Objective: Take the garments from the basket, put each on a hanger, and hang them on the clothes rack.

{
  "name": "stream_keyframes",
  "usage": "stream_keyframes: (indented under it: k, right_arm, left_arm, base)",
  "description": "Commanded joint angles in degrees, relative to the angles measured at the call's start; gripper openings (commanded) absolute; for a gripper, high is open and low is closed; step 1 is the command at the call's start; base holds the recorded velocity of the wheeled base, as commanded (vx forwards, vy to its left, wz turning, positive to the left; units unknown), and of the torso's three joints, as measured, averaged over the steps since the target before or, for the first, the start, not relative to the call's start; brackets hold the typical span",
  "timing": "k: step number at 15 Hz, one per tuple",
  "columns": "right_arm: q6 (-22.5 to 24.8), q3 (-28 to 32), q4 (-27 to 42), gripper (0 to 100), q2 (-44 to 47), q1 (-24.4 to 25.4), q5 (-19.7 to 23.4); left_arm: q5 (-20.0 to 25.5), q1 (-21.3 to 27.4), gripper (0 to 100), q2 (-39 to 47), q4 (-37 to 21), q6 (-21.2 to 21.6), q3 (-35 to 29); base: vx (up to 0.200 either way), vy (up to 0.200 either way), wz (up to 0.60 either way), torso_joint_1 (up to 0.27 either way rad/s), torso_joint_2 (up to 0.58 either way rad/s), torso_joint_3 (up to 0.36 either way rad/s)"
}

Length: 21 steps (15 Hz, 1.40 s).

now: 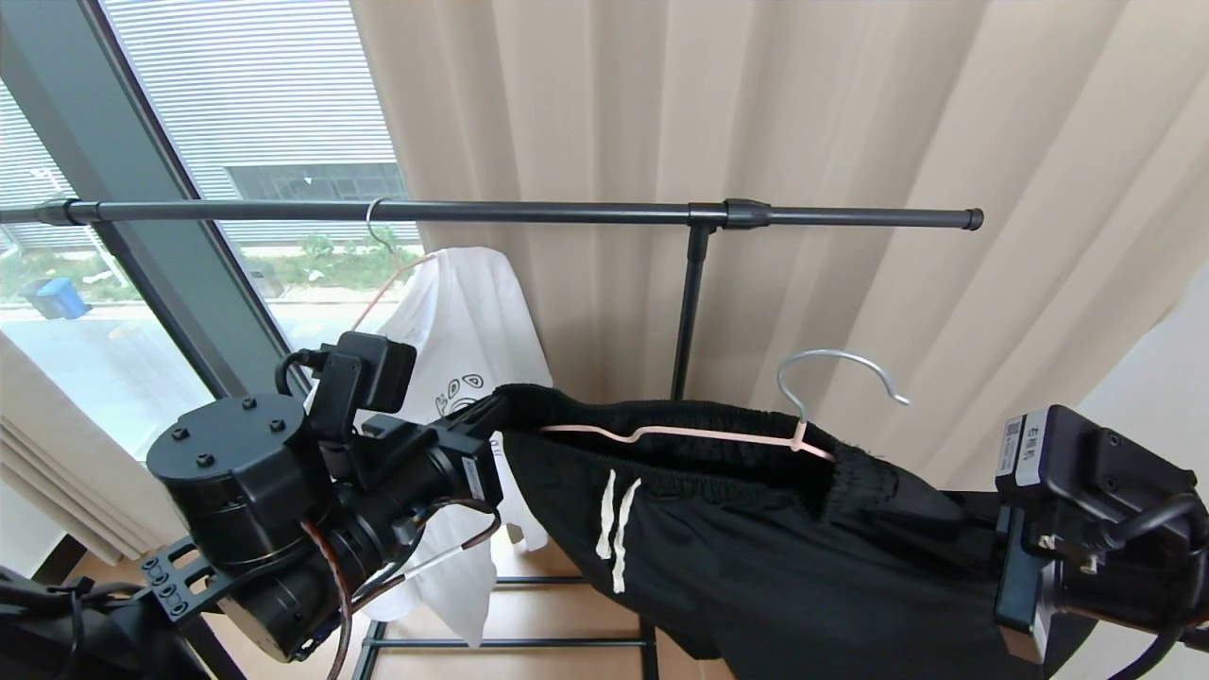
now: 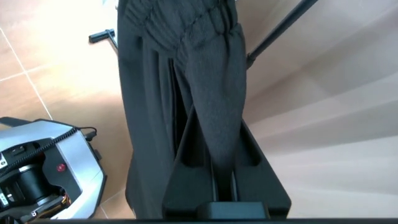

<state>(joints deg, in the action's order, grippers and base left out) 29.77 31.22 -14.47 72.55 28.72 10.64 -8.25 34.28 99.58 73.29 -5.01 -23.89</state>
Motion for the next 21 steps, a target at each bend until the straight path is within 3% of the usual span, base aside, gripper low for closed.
stream_keyframes:
  k: [1, 7, 12, 17, 21]
  right_arm:
    - [-0.15, 0.51, -0.21, 0, 1.99, 0.02, -0.45]
    - [-1.56, 0.42, -5.66, 0, 4.53, 0.02, -3.0]
    - [-1.56, 0.24, -5.66, 0, 6.64, 0.11, -6.6]
    - [-1.73, -0.99, -11.28, 0, 10.86, 0.81, -7.13]
    - [-6.3, -0.72, -14.45, 0, 12.44, 2.83, -7.21]
  left_arm:
    - [0.08, 2.02, 0, -2.64, -2.36, 1.32, -1.24]
    - [-0.1, 6.41, 0, -6.07, -17.3, 3.78, -10.56]
    - [-0.18, 8.61, 0, -9.15, -25.21, 5.27, -16.01]
    - [0.08, 9.67, 0, -12.22, -28.03, 6.94, -17.24]
    - [-0.01, 11.07, 0, -12.49, -28.2, 6.94, -16.98]
  base:
    - [0.0, 0.0, 0.0, 0.0, 0.0, 0.0]
    - [0.0, 0.0, 0.0, 0.0, 0.0, 0.0]
    - [0.0, 0.0, 0.0, 0.0, 0.0, 0.0]
    - [0.0, 0.0, 0.0, 0.0, 0.0, 0.0]
    - [0.0, 0.0, 0.0, 0.0, 0.0, 0.0]
